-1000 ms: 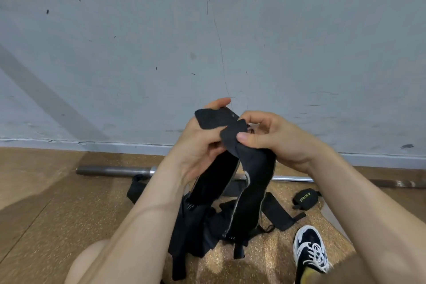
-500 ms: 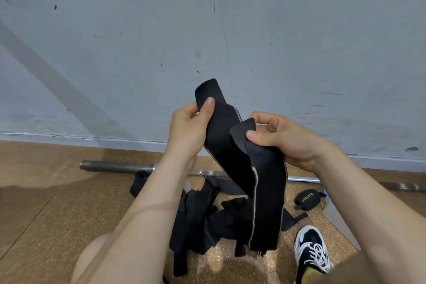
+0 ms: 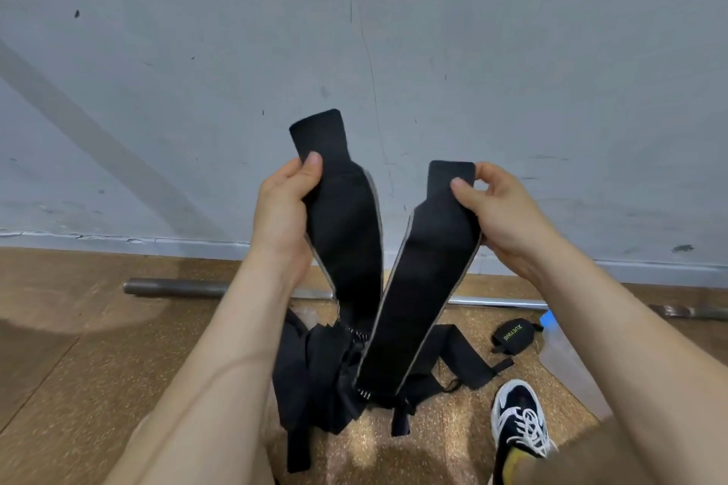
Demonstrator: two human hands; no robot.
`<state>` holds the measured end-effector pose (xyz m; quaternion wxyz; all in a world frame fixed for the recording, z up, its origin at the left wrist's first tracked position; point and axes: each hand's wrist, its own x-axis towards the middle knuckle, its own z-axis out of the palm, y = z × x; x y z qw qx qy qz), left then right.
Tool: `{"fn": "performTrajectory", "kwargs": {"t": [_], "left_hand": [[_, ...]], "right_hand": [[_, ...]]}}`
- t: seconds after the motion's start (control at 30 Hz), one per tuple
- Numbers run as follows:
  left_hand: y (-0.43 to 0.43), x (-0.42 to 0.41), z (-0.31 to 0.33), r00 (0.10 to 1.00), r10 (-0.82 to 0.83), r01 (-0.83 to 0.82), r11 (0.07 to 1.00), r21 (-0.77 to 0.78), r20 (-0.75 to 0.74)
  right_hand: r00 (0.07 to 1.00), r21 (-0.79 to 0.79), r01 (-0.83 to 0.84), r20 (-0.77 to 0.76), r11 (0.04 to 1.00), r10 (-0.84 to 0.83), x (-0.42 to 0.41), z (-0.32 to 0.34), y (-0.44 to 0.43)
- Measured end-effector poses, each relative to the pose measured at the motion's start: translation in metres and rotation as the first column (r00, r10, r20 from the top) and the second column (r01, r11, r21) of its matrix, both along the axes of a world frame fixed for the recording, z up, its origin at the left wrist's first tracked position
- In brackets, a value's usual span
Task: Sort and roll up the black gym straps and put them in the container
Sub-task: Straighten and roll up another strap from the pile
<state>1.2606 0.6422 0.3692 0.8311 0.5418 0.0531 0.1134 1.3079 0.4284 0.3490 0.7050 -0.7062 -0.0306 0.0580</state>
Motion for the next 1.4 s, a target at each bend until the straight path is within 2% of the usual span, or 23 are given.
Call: {"fn": "performTrajectory", "kwargs": {"t": [0.07, 0.13, 0.27, 0.33, 0.4, 0.47, 0.53, 0.6, 0.7, 0.87, 1.03, 1.23, 1.4], "left_hand": [[0.001, -0.007, 0.006, 0.993, -0.118, 0.120, 0.991, 0.060, -0.030], [-0.006, -0.013, 0.009, 0.968, -0.239, 0.249, 0.949, 0.192, -0.074], [-0.033, -0.019, -0.002, 0.939, -0.313, 0.344, 0.843, 0.413, -0.142], [-0.041, -0.019, -0.011, 0.916, -0.358, 0.400, 0.814, 0.422, -0.179], [-0.048, -0.017, -0.016, 0.903, -0.379, 0.429, 0.822, 0.374, -0.203], [-0.056, -0.009, -0.019, 0.925, -0.330, 0.376, 0.859, 0.348, -0.185], [-0.062, 0.000, -0.018, 0.959, -0.251, 0.282, 0.903, 0.323, -0.133], [-0.064, 0.008, -0.014, 0.976, -0.197, 0.214, 0.944, 0.250, -0.092], [-0.063, 0.016, -0.013, 0.975, -0.202, 0.217, 0.947, 0.239, -0.089], [-0.063, 0.024, -0.011, 0.996, -0.071, 0.091, 0.889, 0.448, -0.060], [-0.078, 0.017, -0.015, 0.954, -0.264, 0.301, 0.823, 0.482, -0.145], [-0.090, 0.021, -0.021, 0.968, -0.130, 0.199, 0.918, 0.344, -0.214], [-0.095, 0.018, -0.024, 0.976, -0.123, 0.187, 0.896, 0.403, -0.179]], "right_hand": [[0.996, -0.062, 0.084, 0.032, 0.995, -0.082, 0.003, 0.001, -0.006], [0.994, -0.030, 0.104, 0.026, 0.994, -0.103, 0.003, 0.002, -0.007], [0.997, 0.202, 0.057, -0.054, 0.978, -0.047, -0.001, 0.011, -0.003], [0.995, 0.297, 0.061, -0.088, 0.953, -0.036, -0.003, 0.015, 0.000], [0.990, 0.344, 0.093, -0.134, 0.934, -0.049, -0.003, 0.014, 0.003], [0.975, 0.438, 0.073, -0.220, 0.896, 0.028, -0.002, 0.012, 0.003], [0.946, 0.511, -0.032, -0.261, 0.859, 0.191, -0.002, 0.012, -0.001], [0.927, 0.471, -0.153, -0.235, 0.869, 0.291, -0.004, 0.009, -0.004], [0.945, 0.373, -0.178, -0.192, 0.910, 0.264, -0.005, 0.001, -0.007], [0.966, 0.444, -0.017, -0.222, 0.896, 0.128, -0.003, 0.003, -0.021], [0.942, 0.443, -0.031, -0.288, 0.896, 0.175, -0.005, 0.009, -0.028], [0.938, 0.414, -0.035, -0.301, 0.909, 0.174, 0.003, 0.016, -0.027], [0.948, 0.464, -0.011, -0.277, 0.886, 0.157, 0.006, 0.023, -0.032]]}}
